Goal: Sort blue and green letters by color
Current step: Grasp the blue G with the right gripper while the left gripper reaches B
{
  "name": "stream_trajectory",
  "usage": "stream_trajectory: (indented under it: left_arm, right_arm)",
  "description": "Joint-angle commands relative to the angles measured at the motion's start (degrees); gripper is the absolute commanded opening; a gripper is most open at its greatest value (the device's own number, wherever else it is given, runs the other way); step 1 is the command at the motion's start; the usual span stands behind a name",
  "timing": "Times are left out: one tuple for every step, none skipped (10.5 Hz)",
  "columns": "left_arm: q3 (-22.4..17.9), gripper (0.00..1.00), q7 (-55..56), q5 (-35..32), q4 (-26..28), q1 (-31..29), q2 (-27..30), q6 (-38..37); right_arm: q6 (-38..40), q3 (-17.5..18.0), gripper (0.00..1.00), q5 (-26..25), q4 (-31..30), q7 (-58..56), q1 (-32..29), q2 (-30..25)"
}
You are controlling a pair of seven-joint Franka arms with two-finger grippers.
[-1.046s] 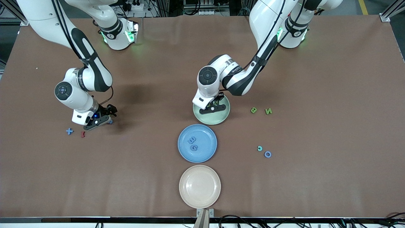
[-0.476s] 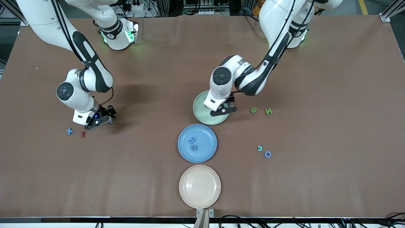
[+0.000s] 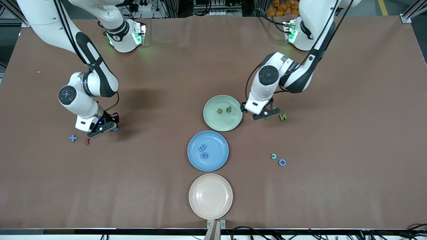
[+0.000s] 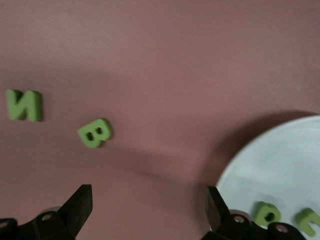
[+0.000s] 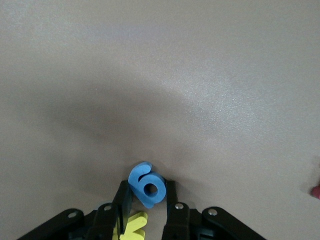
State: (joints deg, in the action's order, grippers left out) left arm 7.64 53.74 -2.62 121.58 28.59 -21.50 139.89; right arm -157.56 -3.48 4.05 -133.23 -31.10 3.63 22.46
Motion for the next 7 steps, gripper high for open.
stream_trajectory:
  left_arm:
    - [0.4, 1.0, 2.2, -0.9, 5.2, -5.1, 4.2, 1.4]
    - [0.4, 1.0, 5.5, -0.9, 5.5, -6.2, 3.7, 2.7]
    - [0.3, 1.0, 9.5, -0.9, 6.4, -6.7, 3.1, 5.2]
    - [0.2, 1.0, 12.2, -0.9, 6.8, -6.8, 2.3, 7.8]
    - [0.1, 1.0, 13.6, -0.9, 6.6, -6.6, 1.2, 9.2]
    - [0.1, 1.0, 13.8, -0.9, 6.5, -6.6, 0.2, 11.1]
    - [0.1, 1.0, 14.4, -0.9, 6.6, -6.7, -0.4, 11.8]
  right_arm:
    - [-0.4, 1.0, 0.12, -0.2, 0.5, 0.0, -1.2, 0.3]
    - [0.4, 1.0, 0.12, -0.1, 1.4, 0.2, -1.2, 0.0]
    - [2.4, 1.0, 0.12, 0.4, 2.8, 2.2, -1.1, -0.1]
    - [4.2, 1.4, 0.12, 1.4, 4.3, 5.5, -0.6, -0.4]
    - [6.2, 1.7, 0.12, 1.5, 6.1, 9.1, 0.1, -0.4]
    - [8.3, 1.7, 0.12, 1.5, 8.1, 12.9, 1.0, -0.3]
    - [9.8, 1.8, 0.12, 1.5, 9.7, 16.7, 2.1, -0.2]
